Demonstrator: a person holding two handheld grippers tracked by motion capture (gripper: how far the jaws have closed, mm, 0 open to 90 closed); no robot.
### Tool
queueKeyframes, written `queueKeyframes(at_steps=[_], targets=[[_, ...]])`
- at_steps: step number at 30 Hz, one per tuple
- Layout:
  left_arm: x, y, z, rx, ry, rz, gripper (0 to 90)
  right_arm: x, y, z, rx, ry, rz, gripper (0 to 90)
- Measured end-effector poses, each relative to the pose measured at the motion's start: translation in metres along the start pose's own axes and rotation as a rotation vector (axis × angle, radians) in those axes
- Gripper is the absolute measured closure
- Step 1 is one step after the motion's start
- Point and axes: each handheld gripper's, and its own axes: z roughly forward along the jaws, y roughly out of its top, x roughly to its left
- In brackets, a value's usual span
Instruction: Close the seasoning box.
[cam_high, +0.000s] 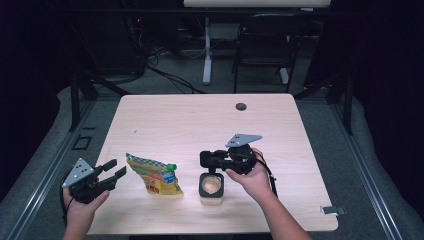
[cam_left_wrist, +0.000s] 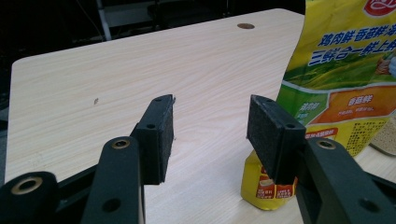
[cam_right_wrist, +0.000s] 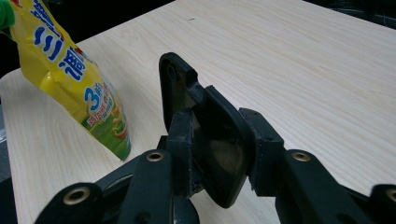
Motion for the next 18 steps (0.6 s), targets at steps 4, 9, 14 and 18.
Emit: queueKeyframes(at_steps=[4, 9, 14, 18], targets=[[0.0, 0.0, 0.0, 0.0, 0.001, -0.001, 51.1, -0.001, -0.001, -0.002, 0.001, 0.003, -0.005, 69.2], [0.0, 0.0, 0.0, 0.001, 0.003, -0.002, 51.1, -0.001, -0.005, -0.007, -0.001, 0.011, -0.008, 74.9], [0.0, 0.0, 0.0, 0.0, 0.003, -0.002, 51.1, 0.001, -0.01, -0.012, -0.014, 0.011, -0.008, 79.7], [0.0, 0.0, -0.001, 0.0, 0.005, -0.005, 51.1, 0.002, -0.014, -0.016, -0.019, 0.016, -0.016, 83.3]])
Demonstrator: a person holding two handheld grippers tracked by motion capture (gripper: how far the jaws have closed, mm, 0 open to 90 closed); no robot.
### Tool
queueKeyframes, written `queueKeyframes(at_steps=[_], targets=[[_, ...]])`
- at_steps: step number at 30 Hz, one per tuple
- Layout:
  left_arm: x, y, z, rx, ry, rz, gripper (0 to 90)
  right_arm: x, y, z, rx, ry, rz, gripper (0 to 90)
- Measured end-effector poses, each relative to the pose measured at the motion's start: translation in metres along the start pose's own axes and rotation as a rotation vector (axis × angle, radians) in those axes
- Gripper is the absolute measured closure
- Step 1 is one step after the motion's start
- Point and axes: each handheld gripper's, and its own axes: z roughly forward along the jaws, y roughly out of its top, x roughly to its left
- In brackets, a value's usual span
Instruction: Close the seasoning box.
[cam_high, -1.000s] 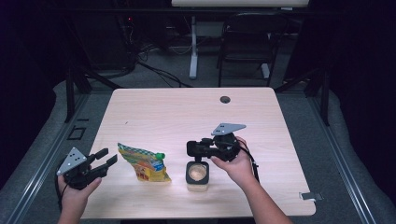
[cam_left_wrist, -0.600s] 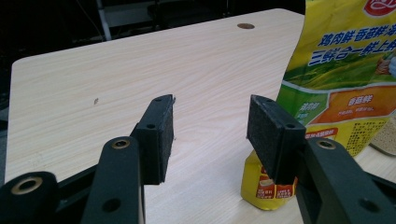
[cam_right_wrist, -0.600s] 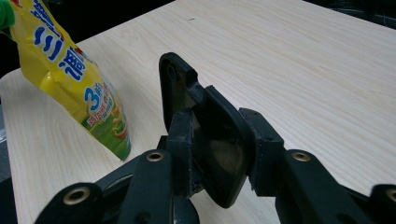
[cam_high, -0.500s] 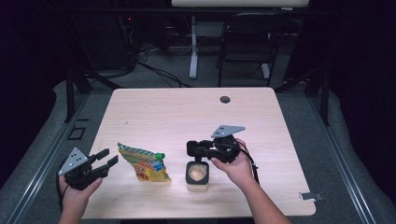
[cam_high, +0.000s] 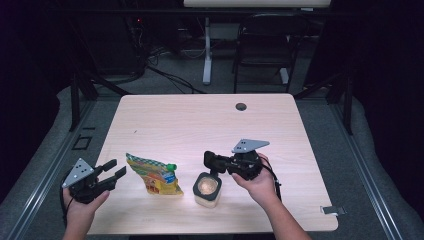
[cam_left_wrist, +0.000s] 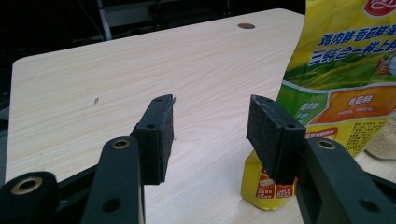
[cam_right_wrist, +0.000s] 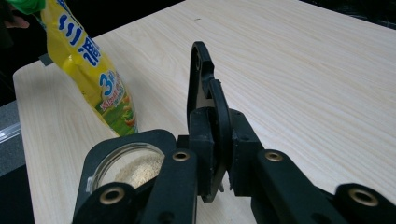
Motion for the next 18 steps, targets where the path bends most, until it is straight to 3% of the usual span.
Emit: queueKeyframes(at_steps=[18], targets=[[0.0006, 0.0, -0.0005, -0.002, 0.0, -0.001, 51.1, 0.0048, -0.0043, -0.0036, -0.021, -0.028, -0.006, 84.6]])
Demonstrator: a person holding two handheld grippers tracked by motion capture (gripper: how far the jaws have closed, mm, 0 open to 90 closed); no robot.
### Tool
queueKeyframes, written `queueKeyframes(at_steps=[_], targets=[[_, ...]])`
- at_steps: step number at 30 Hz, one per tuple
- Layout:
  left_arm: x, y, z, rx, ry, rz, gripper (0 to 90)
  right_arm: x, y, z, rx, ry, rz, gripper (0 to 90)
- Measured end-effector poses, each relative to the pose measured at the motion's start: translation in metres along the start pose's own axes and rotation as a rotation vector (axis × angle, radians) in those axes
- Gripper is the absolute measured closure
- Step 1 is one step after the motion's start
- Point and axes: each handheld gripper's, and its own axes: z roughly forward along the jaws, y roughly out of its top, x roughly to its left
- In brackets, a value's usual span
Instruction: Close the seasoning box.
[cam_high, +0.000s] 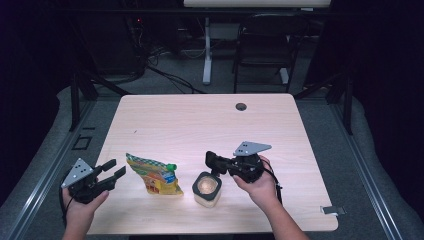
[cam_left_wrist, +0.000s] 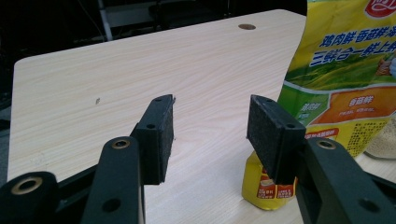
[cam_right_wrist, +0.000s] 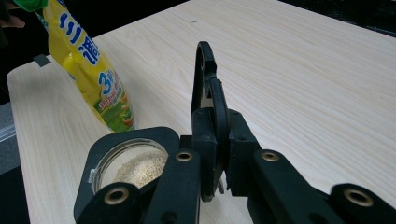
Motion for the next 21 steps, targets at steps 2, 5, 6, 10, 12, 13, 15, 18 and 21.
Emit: queueKeyframes(at_steps=[2, 5, 6, 10, 12, 13, 15, 18, 21], targets=[[0.0, 0.0, 0.0, -0.001, 0.0, 0.0, 51.1, 0.001, 0.0, 0.0, 0.004, -0.004, -0.01, 84.6], [0.0, 0.0, 0.0, -0.002, -0.001, -0.002, 51.1, 0.003, 0.001, -0.001, 0.007, -0.014, -0.027, 84.6], [0.0, 0.0, 0.0, 0.0, 0.001, -0.002, 51.1, 0.005, 0.001, -0.001, 0.007, -0.017, -0.031, 84.6], [0.0, 0.0, 0.0, 0.0, 0.001, 0.001, 51.1, 0.01, 0.001, -0.001, 0.009, -0.041, -0.066, 84.8], [0.0, 0.0, 0.0, 0.0, 0.0, 0.0, 51.1, 0.015, 0.001, -0.001, 0.01, -0.06, -0.093, 84.9], [0.0, 0.0, 0.0, 0.0, 0.001, -0.001, 51.1, 0.018, 0.0, -0.001, 0.011, -0.068, -0.106, 84.9], [0.0, 0.0, 0.0, -0.003, -0.001, -0.002, 51.1, 0.023, 0.0, -0.001, 0.014, -0.087, -0.132, 85.0], [0.0, 0.0, 0.0, -0.001, 0.0, -0.002, 51.1, 0.03, -0.001, -0.001, 0.015, -0.115, -0.174, 84.9], [0.0, 0.0, 0.0, 0.0, -0.001, 0.0, 51.1, 0.034, -0.001, -0.002, 0.021, -0.118, -0.185, 83.3]])
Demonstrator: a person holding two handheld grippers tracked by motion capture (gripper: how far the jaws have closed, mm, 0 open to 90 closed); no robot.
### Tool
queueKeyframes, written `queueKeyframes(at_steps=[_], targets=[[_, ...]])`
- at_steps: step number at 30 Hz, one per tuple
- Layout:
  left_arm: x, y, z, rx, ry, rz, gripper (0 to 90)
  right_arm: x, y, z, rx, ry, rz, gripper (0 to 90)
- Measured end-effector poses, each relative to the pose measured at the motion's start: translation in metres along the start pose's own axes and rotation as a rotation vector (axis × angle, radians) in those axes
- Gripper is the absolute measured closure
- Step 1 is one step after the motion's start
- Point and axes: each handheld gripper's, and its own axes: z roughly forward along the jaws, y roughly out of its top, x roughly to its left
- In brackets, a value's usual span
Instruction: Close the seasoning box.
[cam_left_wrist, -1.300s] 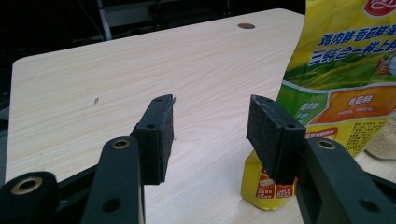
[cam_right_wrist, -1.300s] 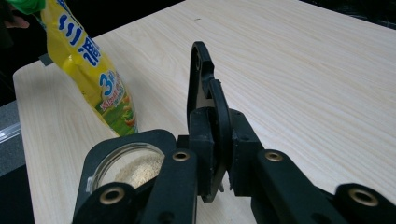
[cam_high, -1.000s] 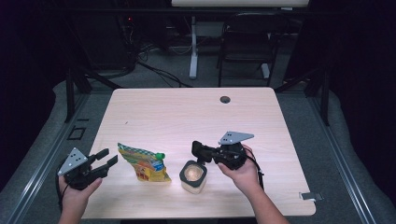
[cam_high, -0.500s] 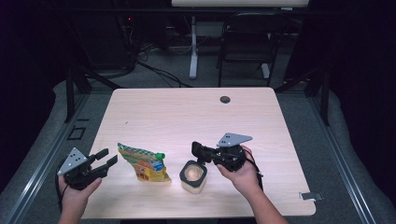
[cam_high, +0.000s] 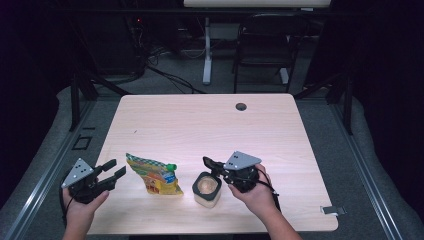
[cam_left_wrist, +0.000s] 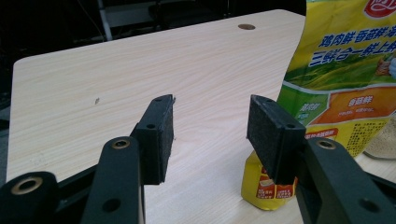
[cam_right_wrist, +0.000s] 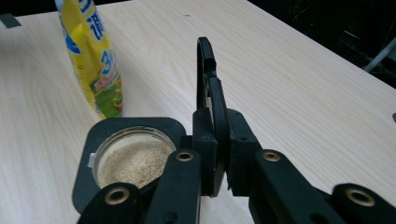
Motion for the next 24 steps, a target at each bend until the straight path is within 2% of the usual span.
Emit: queueKeyframes(at_steps=[2, 13, 24], targets=[[0.0, 0.0, 0.0, -0.001, 0.0, 0.0, 51.1, 0.001, 0.0, -0.001, -0.016, 0.024, 0.013, 81.4], [0.001, 0.0, 0.0, -0.007, 0.003, -0.002, 51.1, 0.008, 0.001, -0.006, -0.041, 0.068, 0.035, 75.5], [0.001, -0.001, 0.0, -0.002, 0.003, -0.004, 51.1, 0.029, -0.009, -0.009, -0.05, 0.154, 0.03, 66.8]])
